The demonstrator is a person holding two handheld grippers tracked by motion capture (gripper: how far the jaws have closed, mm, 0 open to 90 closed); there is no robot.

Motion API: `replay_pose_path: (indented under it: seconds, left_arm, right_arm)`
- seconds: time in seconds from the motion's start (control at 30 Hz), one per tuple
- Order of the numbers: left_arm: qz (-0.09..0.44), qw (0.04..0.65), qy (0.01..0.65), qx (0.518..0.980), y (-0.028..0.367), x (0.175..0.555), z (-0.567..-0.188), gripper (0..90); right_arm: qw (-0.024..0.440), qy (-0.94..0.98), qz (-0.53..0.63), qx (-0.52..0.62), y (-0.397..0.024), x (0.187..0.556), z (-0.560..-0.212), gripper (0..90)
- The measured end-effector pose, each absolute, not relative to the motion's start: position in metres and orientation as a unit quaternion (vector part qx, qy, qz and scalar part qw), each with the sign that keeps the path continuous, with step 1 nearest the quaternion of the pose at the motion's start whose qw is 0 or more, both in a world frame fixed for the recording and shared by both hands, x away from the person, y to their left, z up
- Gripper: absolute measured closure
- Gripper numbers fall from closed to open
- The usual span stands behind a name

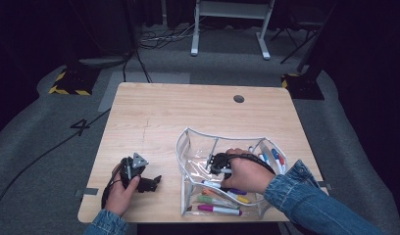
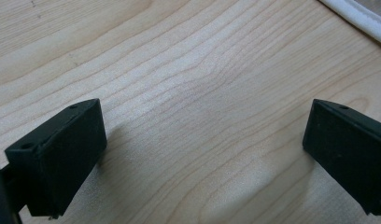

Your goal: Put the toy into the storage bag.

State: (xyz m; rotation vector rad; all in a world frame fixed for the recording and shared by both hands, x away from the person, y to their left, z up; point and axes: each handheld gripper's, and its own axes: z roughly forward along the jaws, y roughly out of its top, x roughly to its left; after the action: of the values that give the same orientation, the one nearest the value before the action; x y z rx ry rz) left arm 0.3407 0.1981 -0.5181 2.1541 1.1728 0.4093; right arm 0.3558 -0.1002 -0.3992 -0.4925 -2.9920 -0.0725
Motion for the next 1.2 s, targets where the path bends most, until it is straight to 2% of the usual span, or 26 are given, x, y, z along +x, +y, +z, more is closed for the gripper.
replay_pose_path:
  seconds: [0.3, 0.4, 0.53, 0.67, 0.87, 0.97, 1.2]
  left_arm:
    - [0.153, 0.320, 0.446, 0.822, 0.198, 0.341, -0.518, 0.0]
    - [0.155, 0.321, 0.446, 0.821, 0.198, 0.341, -0.518, 0.0]
    - [0.156, 0.322, 0.447, 0.820, 0.198, 0.341, -0.518, 0.0]
    - [0.156, 0.323, 0.447, 0.820, 0.198, 0.341, -0.518, 0.0]
    - [0.158, 0.323, 0.447, 0.819, 0.198, 0.341, -0.518, 0.0]
    - [0.158, 0.323, 0.447, 0.819, 0.198, 0.341, -0.518, 0.0]
    - [0.157, 0.322, 0.447, 0.820, 0.198, 0.341, -0.518, 0.0]
  right_arm:
    - [0.079, -0.987, 0.017, -0.140, -0.096, 0.349, -0.411, 76.1]
    - [0.076, -0.987, 0.003, -0.142, -0.096, 0.348, -0.413, 65.2]
    - [0.066, -0.986, -0.028, -0.150, -0.098, 0.349, -0.408, 58.0]
    - [0.039, -0.984, -0.076, -0.156, -0.101, 0.350, -0.391, 53.3]
    - [0.000, -0.970, -0.163, -0.180, -0.117, 0.353, -0.349, 52.4]
    - [-0.028, -0.956, -0.207, -0.204, -0.133, 0.356, -0.325, 53.1]
    - [-0.086, -0.925, -0.260, -0.265, -0.182, 0.366, -0.294, 53.3]
